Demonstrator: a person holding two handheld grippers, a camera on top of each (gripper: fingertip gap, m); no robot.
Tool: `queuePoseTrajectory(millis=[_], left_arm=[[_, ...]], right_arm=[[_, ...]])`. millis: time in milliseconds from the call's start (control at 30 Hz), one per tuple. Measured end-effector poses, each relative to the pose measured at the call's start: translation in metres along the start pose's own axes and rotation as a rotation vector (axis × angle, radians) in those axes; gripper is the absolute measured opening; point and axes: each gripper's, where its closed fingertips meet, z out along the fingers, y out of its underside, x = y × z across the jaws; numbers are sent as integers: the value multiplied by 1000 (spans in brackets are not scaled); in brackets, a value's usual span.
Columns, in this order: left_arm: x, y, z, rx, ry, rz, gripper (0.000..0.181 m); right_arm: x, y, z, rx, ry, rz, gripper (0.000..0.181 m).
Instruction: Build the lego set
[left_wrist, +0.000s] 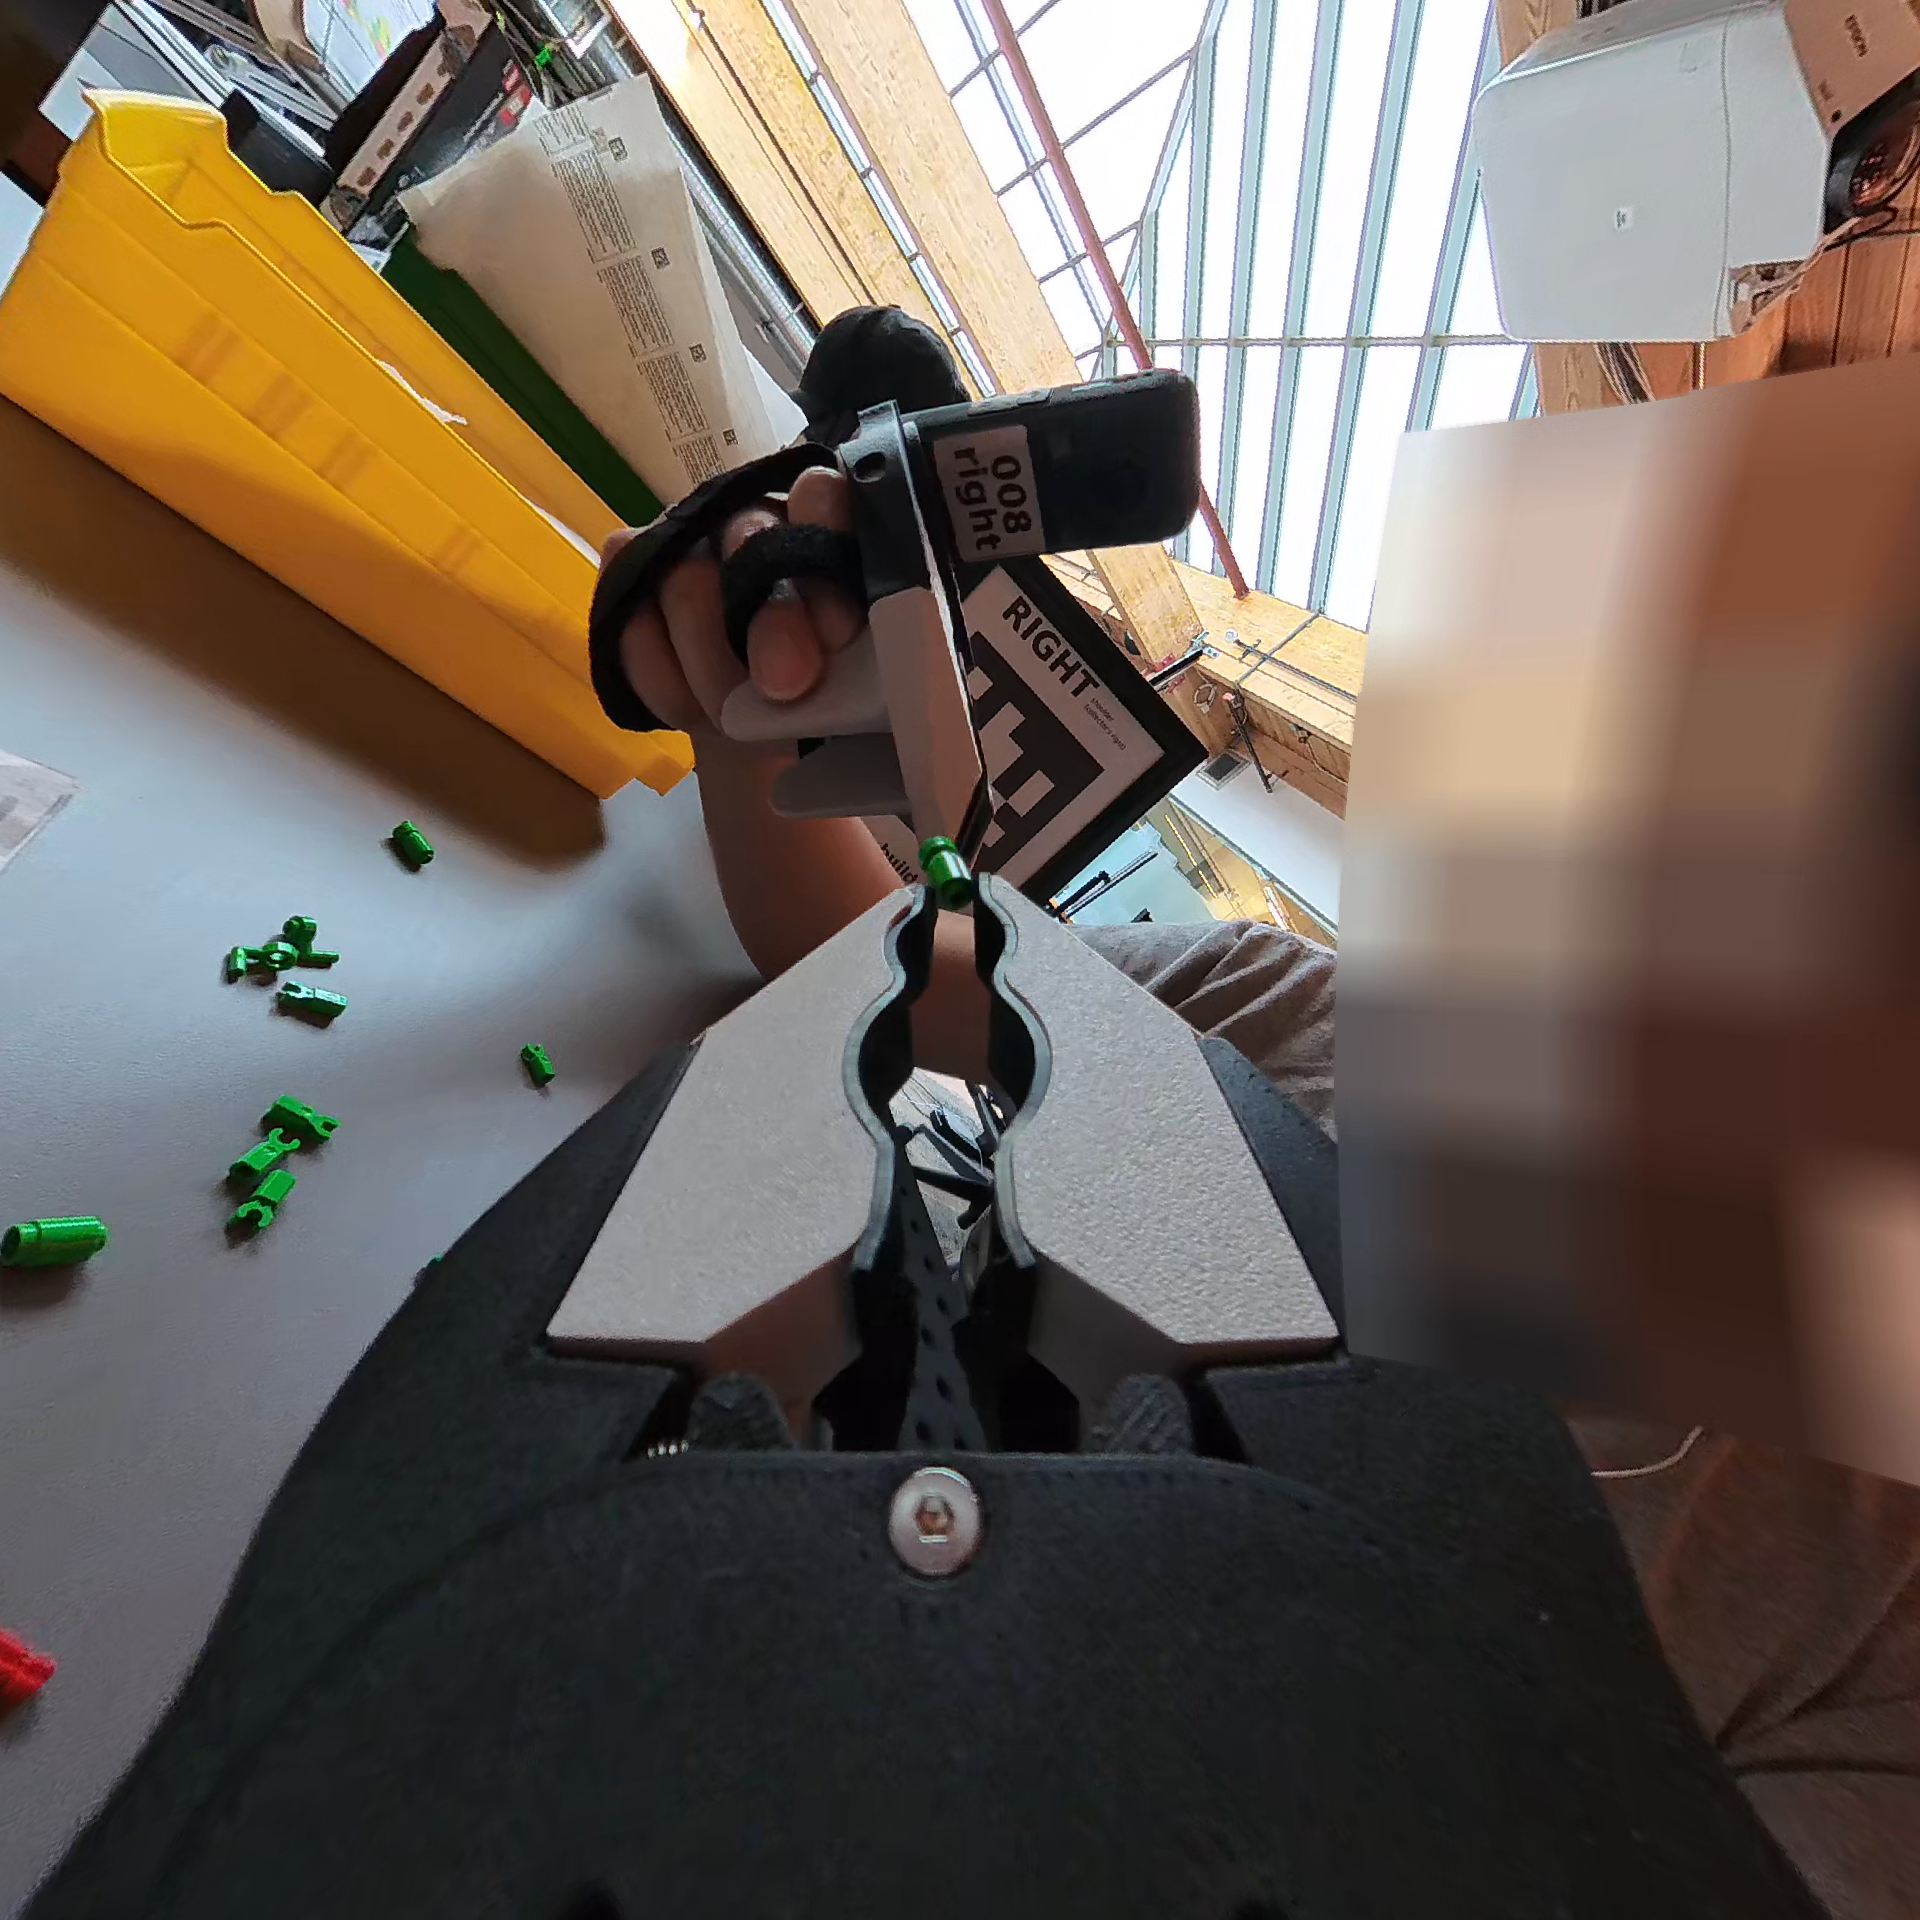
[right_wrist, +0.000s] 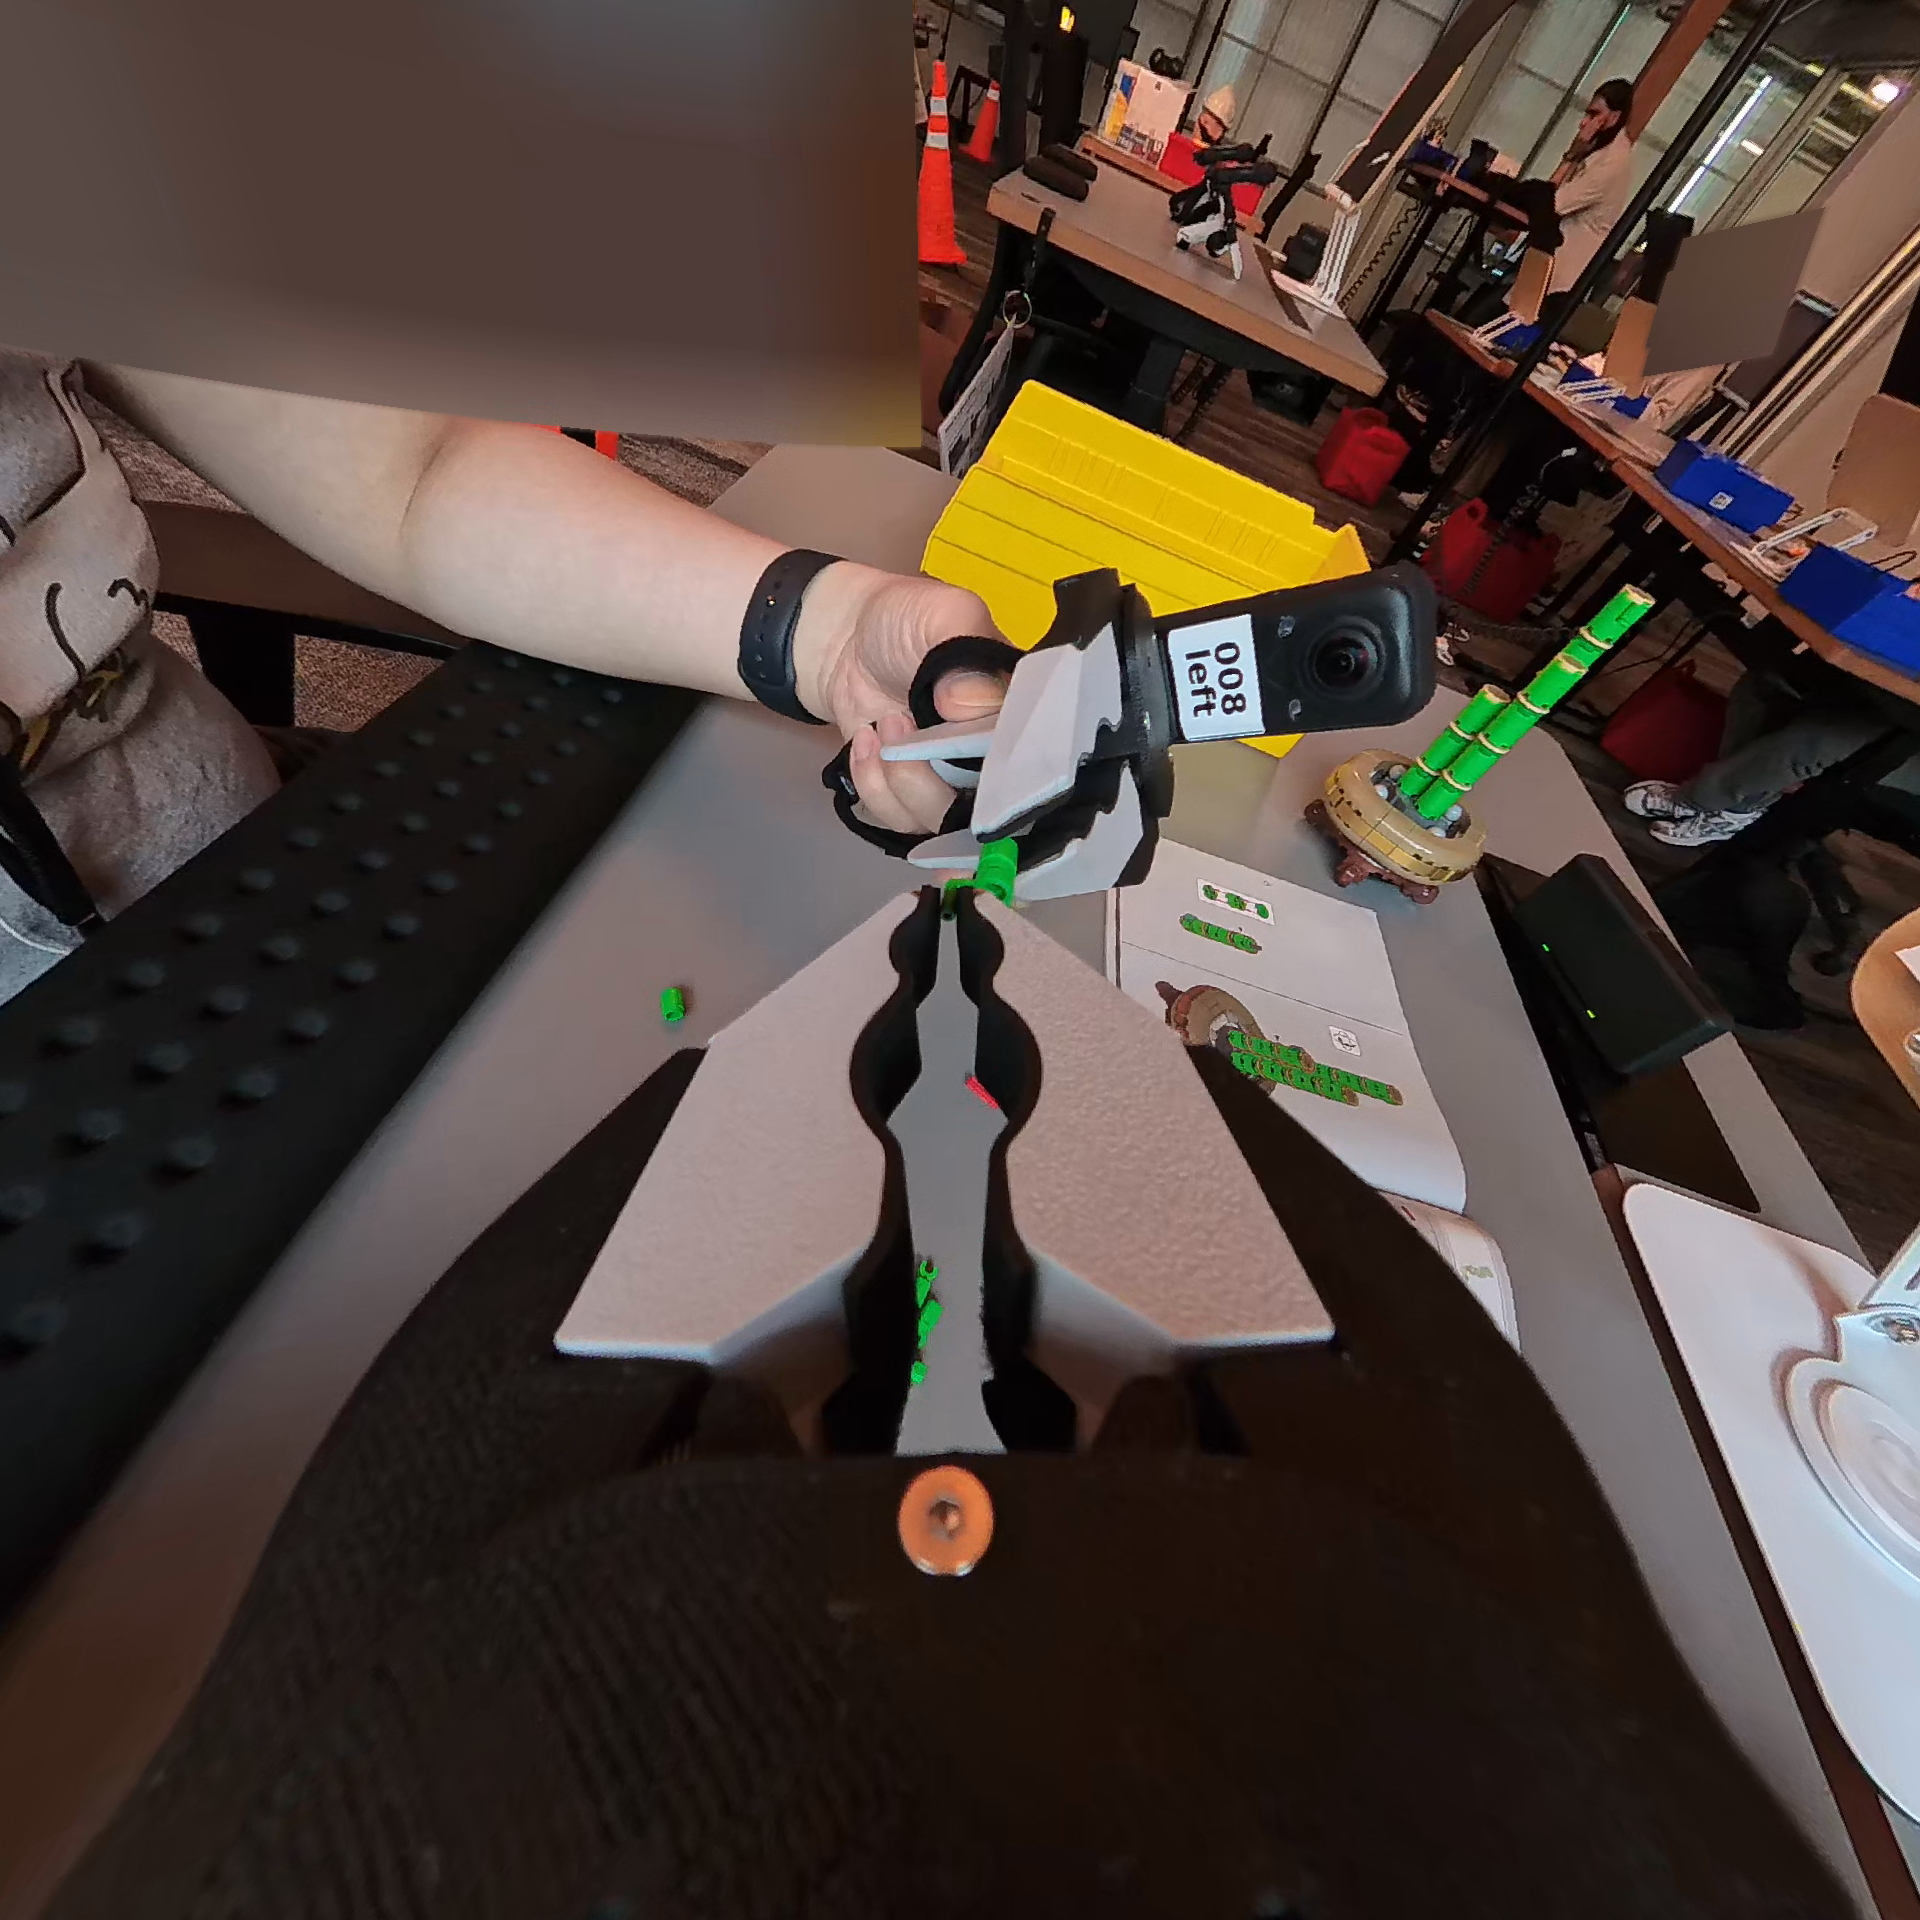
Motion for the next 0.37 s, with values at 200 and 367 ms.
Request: queuePoseTrajectory(millis=[200, 367], left_arm=[[-5, 6, 1, -36, -25, -20, 4], [-6, 10, 2, -54, -21, -36, 4]], right_arm=[[-6, 5, 1, -43, -27, -6, 0], [-9, 5, 2, -51, -49, 2, 0]])
